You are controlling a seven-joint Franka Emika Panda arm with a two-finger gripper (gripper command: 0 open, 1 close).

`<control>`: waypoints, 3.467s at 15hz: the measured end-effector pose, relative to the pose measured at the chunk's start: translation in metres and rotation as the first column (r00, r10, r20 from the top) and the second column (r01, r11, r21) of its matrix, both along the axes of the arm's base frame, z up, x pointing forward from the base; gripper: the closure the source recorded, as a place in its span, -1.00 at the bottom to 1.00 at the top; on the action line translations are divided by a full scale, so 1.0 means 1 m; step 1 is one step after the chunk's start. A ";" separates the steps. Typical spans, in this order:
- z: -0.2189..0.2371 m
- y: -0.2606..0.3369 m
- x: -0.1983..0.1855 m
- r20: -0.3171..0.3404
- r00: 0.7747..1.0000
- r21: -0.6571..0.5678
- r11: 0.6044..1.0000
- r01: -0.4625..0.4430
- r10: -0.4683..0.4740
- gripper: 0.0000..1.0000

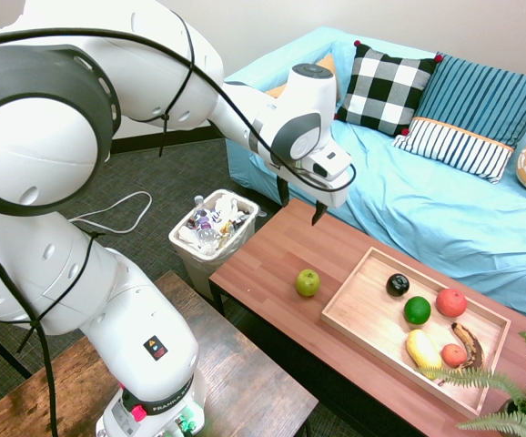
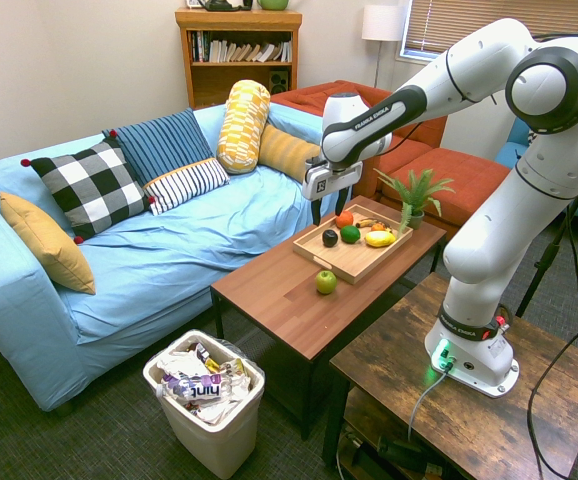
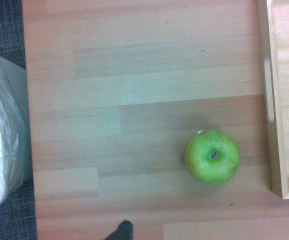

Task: Put the apple in the tray

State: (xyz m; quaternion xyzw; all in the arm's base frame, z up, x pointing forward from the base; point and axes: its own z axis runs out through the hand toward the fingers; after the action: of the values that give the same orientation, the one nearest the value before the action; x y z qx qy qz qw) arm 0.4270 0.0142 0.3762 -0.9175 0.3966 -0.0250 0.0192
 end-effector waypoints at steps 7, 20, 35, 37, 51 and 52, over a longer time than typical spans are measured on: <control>-0.038 -0.029 0.011 -0.036 0.995 -0.017 0.996 0.087 -0.088 -1.00; -0.192 -0.045 0.044 -0.128 0.973 0.006 0.980 0.197 -0.194 -1.00; -0.256 -0.048 0.068 -0.173 0.959 0.001 0.974 0.228 -0.224 -1.00; -0.261 -0.047 0.066 -0.181 0.958 -0.001 0.974 0.227 -0.224 -1.00; -0.279 -0.040 0.059 -0.217 0.947 0.011 0.969 0.247 -0.239 1.00; -0.279 -0.040 0.059 -0.216 0.947 0.013 0.969 0.247 -0.238 1.00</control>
State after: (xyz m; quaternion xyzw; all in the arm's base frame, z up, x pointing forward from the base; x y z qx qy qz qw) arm 0.4860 -0.0258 0.0975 -0.8586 0.5065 0.0790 -0.0085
